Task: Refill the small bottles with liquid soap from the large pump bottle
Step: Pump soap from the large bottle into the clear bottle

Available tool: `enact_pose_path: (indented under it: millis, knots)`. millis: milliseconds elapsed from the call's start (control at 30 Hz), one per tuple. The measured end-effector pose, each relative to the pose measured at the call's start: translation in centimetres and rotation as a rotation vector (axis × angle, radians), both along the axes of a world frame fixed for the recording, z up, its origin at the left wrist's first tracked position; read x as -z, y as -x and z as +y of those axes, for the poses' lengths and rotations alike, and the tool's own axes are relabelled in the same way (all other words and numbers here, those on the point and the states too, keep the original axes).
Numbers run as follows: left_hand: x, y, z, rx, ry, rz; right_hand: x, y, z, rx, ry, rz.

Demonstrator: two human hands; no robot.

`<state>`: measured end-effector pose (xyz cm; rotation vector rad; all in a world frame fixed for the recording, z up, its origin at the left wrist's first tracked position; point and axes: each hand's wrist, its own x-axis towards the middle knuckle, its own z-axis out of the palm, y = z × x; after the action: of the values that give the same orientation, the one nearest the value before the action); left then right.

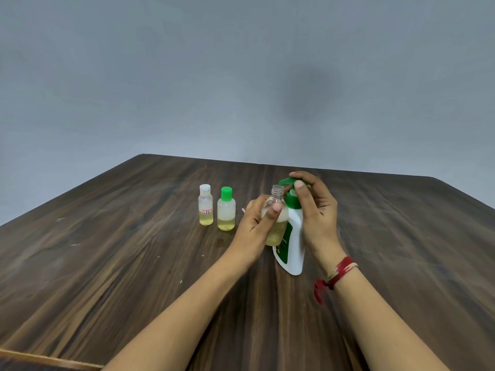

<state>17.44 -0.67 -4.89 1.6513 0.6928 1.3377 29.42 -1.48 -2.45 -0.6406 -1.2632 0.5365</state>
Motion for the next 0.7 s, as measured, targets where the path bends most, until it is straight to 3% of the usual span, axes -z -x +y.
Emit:
enact_pose_path:
  millis: [700]
  knots:
    - [-0.07, -0.05, -0.07, -0.018, 0.009, -0.006, -0.05, 0.08, 0.11, 0.005, 0.0, 0.0]
